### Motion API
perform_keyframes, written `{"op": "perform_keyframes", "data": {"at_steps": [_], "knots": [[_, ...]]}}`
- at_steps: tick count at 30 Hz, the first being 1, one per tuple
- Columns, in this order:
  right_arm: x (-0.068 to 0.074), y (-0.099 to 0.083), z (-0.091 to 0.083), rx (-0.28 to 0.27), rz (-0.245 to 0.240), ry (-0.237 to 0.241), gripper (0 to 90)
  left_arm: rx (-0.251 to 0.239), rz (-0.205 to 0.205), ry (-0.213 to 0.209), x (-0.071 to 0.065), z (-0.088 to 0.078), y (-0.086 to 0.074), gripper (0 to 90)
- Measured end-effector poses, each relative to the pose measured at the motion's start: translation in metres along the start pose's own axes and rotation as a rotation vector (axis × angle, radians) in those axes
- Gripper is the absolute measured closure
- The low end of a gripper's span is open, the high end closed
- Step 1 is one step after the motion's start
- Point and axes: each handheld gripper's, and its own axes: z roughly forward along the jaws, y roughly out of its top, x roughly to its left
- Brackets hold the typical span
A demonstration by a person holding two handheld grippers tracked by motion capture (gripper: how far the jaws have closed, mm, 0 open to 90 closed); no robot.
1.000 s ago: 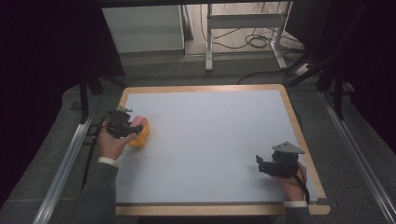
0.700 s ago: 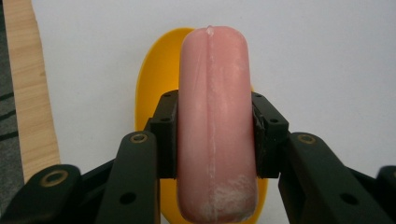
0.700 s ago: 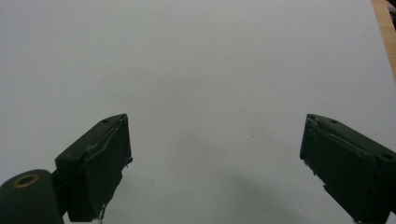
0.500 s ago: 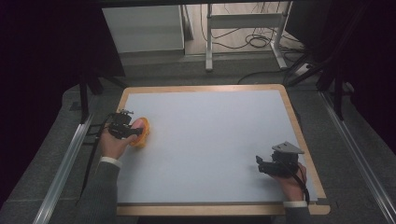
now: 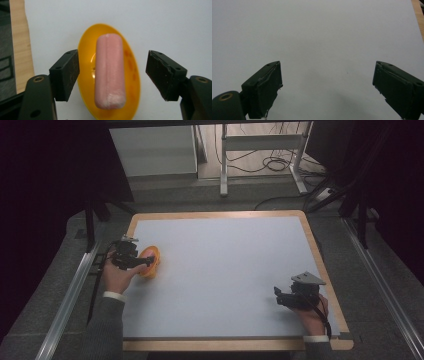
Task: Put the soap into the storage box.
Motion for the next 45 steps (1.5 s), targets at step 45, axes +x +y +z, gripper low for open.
{"op": "perform_keyframes", "data": {"at_steps": [45], "knots": [[0.005, 0.001, 0.002, 0.003, -0.019, -0.004, 8.5, -0.027, 0.099, -0.242, -0.055, 0.002, -0.103, 23.9]]}}
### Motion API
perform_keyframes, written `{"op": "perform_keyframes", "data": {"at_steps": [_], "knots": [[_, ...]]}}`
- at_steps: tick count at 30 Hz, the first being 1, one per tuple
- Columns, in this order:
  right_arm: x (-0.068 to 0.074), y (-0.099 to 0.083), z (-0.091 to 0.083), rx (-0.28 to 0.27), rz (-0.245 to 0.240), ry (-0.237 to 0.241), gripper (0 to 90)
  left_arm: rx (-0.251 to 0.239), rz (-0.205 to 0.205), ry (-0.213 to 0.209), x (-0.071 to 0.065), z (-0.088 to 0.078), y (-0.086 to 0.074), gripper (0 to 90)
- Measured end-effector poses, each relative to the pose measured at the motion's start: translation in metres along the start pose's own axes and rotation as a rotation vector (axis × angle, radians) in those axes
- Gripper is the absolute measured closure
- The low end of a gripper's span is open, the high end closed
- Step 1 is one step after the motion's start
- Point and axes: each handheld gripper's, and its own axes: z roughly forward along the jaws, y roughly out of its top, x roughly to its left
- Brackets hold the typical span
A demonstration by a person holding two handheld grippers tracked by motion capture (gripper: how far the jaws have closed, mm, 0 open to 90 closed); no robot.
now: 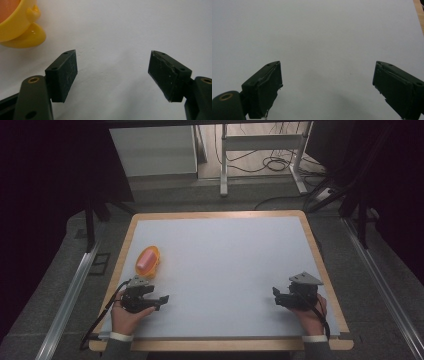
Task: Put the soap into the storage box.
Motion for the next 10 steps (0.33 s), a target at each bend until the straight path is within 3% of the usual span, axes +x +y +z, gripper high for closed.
{"op": "perform_keyframes", "data": {"at_steps": [10], "knots": [[0.0067, 0.0023, 0.0009, -0.026, -0.024, 0.005, 8.6, -0.004, -0.004, -0.004, 0.0039, -0.001, 0.0006, 23.6]]}}
